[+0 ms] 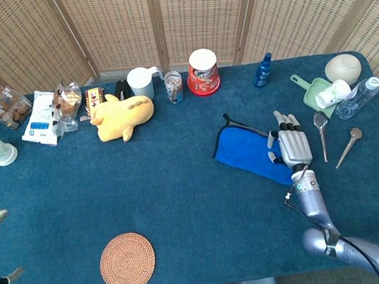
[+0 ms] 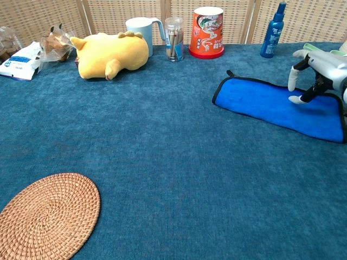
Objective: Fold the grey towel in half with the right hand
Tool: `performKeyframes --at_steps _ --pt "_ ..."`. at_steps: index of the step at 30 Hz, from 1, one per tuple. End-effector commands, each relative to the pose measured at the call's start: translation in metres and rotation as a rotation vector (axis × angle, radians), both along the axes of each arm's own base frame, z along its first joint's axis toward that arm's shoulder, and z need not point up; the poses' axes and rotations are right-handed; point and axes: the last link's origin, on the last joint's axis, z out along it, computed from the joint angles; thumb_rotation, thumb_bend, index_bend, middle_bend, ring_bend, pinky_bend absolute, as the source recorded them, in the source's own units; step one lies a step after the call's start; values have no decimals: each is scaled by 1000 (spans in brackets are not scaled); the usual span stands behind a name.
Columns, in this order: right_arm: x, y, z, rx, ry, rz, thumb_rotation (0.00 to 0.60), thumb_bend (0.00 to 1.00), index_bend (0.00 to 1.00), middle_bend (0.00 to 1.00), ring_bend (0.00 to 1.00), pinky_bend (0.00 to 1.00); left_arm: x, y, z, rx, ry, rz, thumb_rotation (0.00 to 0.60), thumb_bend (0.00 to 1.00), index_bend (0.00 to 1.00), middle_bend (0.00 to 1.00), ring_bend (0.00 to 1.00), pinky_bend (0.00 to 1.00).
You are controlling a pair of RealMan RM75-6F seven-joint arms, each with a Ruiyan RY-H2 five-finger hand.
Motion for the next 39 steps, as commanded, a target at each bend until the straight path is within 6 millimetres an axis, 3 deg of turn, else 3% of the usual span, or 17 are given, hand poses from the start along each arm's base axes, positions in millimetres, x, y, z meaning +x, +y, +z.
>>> performKeyframes --at_steps 1,5,12,15,18,25,31,36,39 --pt "0 -6 -5 8 19 -20 600 294 576 0 0 4 0 1 0 0 1 2 600 157 0 0 0 0" --pt "0 -11 -6 10 26 -38 600 296 546 0 0 4 -1 1 -1 -1 7 5 600 157 0 0 0 0" --pt "-2 -12 -3 27 22 -49 576 302 307 0 0 0 -2 2 -2 -1 10 12 600 156 0 0 0 0" --pt "-3 -11 -2 34 18 -49 506 298 293 0 0 0 -1 2 -3 -8 13 13 600 156 0 0 0 0" --pt "-5 -11 0 40 24 -53 479 292 269 0 0 0 -1 2 -3 -7 12 12 600 156 0 0 0 0" --pt "-2 -8 4 43 -4 -46 464 287 233 0 0 0 -1 1 -2 -4 9 13 600 156 0 0 0 0" --pt "19 0 22 11 -110 34 464 274 223 0 0 0 -1 1 0 4 6 9 600 156 0 0 0 0" --pt "36 16 49 5 -78 273 410 10 9 0 0 0 -1 0 1 10 28 1 600 157 0 0 0 0" --pt "33 31 58 -30 -33 448 364 0 0 0 0 10 -1 -2 3 28 48 10 600 156 0 0 0 0"
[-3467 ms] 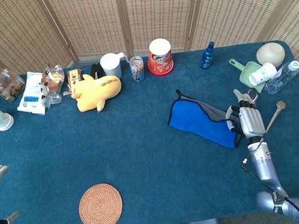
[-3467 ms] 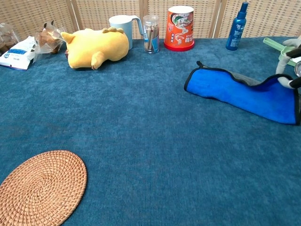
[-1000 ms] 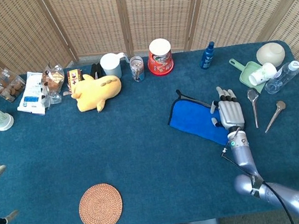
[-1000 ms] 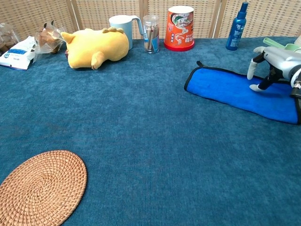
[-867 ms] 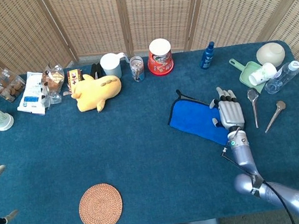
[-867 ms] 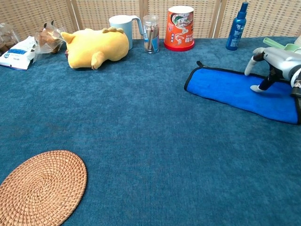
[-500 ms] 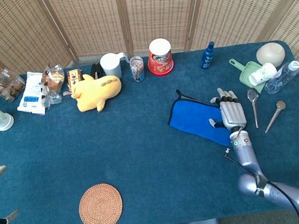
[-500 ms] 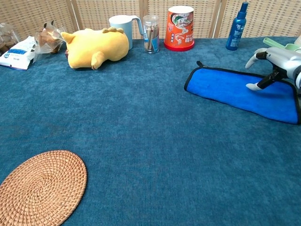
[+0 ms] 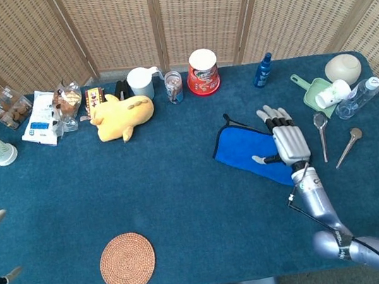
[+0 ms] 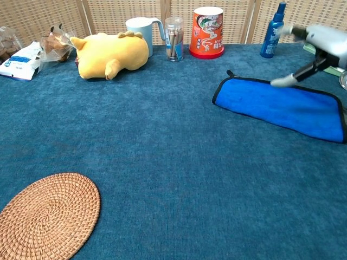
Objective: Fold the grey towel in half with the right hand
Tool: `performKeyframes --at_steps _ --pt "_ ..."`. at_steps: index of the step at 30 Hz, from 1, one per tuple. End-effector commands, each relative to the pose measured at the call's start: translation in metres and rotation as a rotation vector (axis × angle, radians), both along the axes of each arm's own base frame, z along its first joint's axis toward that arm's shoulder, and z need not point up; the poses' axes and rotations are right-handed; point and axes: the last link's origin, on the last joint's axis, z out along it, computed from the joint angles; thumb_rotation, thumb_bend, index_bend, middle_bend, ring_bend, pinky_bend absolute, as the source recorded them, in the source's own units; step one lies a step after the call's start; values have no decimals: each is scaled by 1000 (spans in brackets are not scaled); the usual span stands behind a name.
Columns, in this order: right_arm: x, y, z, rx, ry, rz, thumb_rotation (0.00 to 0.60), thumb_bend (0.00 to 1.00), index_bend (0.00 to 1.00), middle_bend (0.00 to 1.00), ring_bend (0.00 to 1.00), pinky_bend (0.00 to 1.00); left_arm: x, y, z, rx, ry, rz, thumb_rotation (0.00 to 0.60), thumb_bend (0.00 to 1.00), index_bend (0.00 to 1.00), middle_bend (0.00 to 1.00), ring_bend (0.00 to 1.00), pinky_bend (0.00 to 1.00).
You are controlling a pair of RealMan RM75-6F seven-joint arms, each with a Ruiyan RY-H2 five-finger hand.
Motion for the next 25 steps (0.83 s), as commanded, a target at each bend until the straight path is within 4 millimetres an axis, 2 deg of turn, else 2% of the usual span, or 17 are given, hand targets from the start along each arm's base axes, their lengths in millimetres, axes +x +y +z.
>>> performKeyframes --at_steps 1,5,12,16,22,25 --pt "-3 27 24 -57 45 278 354 0 0 0 0 14 0 -2 2 16 13 10 600 155 0 0 0 0" --pt "-13 52 34 -89 59 406 340 0 0 0 0 18 0 -4 5 29 12 12 600 155 0 0 0 0" --pt "-22 90 55 -122 51 461 341 0 0 0 0 20 2 -7 8 39 -2 -10 600 156 0 0 0 0" --pt "-33 112 65 -120 47 450 337 0 0 0 0 30 3 -9 10 48 -6 -22 600 156 0 0 0 0" --pt "-54 131 75 -144 67 411 337 0 0 0 0 37 5 -12 10 51 -8 -32 600 155 0 0 0 0" --pt "-80 137 92 -267 170 263 335 0 0 0 0 15 7 -16 10 53 -6 -48 600 156 0 0 0 0"
